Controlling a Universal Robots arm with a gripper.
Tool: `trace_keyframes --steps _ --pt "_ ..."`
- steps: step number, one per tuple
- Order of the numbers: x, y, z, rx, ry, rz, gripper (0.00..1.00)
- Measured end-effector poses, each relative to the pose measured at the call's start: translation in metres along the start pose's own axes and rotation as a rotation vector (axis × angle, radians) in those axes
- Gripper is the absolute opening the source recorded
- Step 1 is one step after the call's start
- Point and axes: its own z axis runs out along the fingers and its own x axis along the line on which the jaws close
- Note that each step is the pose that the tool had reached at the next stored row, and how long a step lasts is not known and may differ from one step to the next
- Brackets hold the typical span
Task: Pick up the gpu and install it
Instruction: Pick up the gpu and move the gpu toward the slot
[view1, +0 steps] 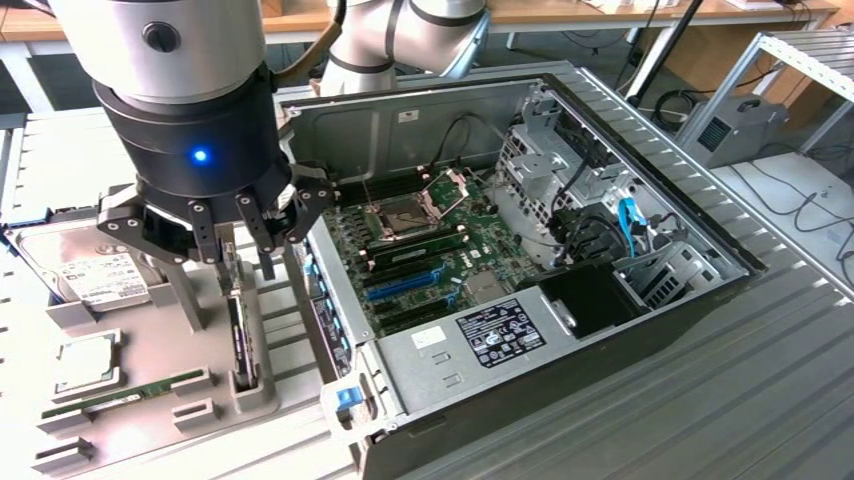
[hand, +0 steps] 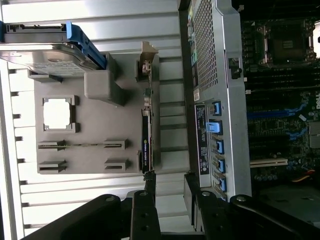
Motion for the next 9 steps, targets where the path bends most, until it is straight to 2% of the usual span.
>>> trace_keyframes --steps 9 --pt "0.0001 -0.0002 0.0051 0.0 0.0 0.0 0.36"
